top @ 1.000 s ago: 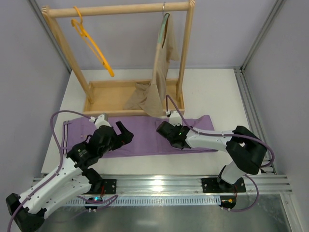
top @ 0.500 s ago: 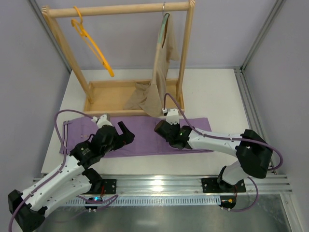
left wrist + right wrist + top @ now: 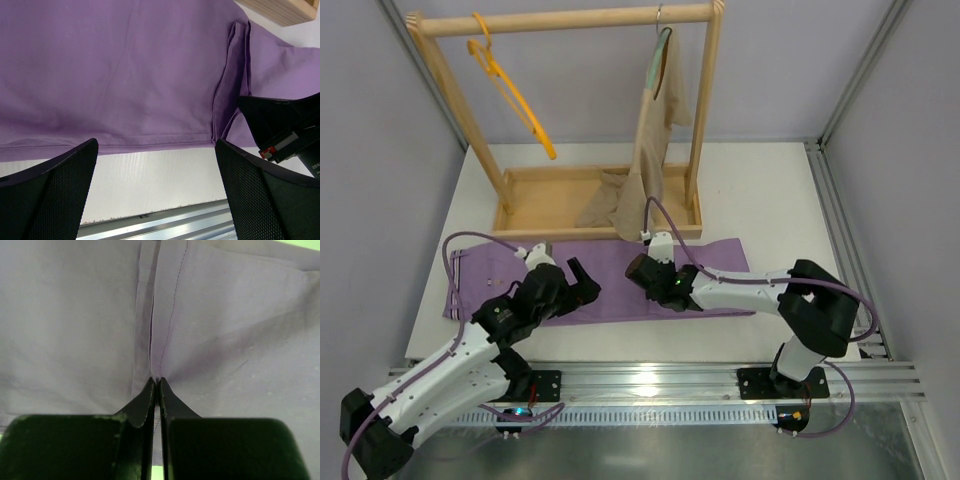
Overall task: Place the trousers on the hanger
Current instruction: Fold the trousers
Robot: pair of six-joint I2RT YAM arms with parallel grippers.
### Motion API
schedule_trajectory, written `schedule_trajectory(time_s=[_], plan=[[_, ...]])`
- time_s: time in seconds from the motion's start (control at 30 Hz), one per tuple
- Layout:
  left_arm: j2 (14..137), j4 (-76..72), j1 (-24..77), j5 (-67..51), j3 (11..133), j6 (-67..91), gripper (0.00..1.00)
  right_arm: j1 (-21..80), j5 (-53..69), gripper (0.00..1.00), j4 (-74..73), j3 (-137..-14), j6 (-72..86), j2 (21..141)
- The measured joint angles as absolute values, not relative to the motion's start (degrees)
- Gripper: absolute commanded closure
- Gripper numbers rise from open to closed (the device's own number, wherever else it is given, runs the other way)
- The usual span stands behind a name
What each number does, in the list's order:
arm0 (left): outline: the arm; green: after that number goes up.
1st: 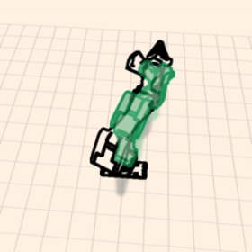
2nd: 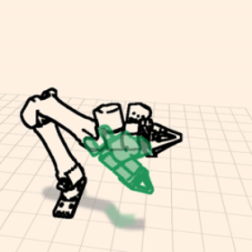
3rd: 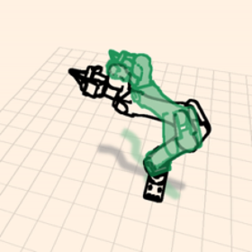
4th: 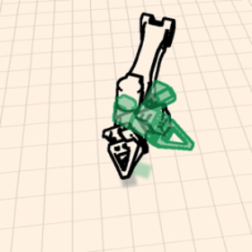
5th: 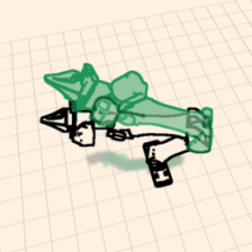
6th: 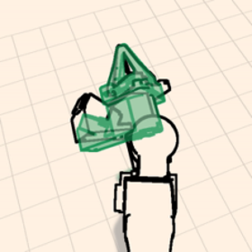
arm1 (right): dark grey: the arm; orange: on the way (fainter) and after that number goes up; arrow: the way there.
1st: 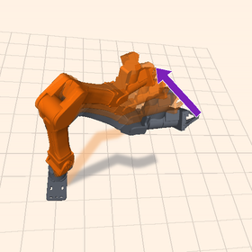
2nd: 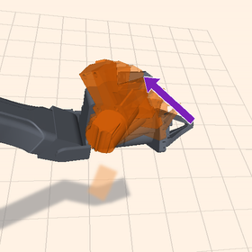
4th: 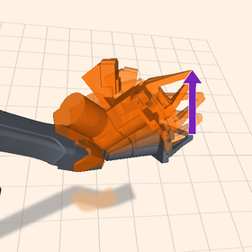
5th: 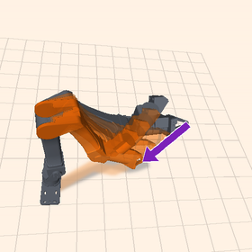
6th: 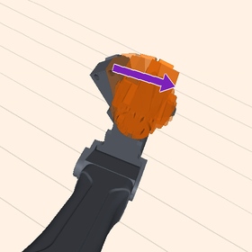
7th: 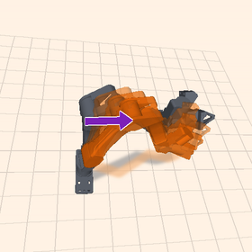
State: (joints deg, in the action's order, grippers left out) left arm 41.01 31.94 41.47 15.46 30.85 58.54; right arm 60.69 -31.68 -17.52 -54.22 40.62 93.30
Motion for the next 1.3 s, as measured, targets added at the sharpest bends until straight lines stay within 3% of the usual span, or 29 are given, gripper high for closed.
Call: schedule_trajectory(time_s=[0.3, 0.47, 1.1, 1.3], plan=[[40.0, 27.8, 41.5, 12.4, 26.9, 58.5, 0.03, 61.4, -29.1, 0.94, -13.3, -54.2, 42.3, 95.3], [40.0, 26.4, 41.5, 11.7, 26.5, 58.6, 0.04, 62.3, -28.3, 0.73, -11.3, -54.2, 42.7, 95.6], [38.7, 26.5, 41.5, 11.5, 26.5, 59.6, 0.03, 66.3, -38.7, 0.68, -26.0, -62.3, 39.9, 100.6], [37.8, 26.9, 41.5, 11.9, 26.5, 59.6, 0.03, 66.3, -38.4, 0.55, -27.0, -62.8, 39.2, 100.6]])
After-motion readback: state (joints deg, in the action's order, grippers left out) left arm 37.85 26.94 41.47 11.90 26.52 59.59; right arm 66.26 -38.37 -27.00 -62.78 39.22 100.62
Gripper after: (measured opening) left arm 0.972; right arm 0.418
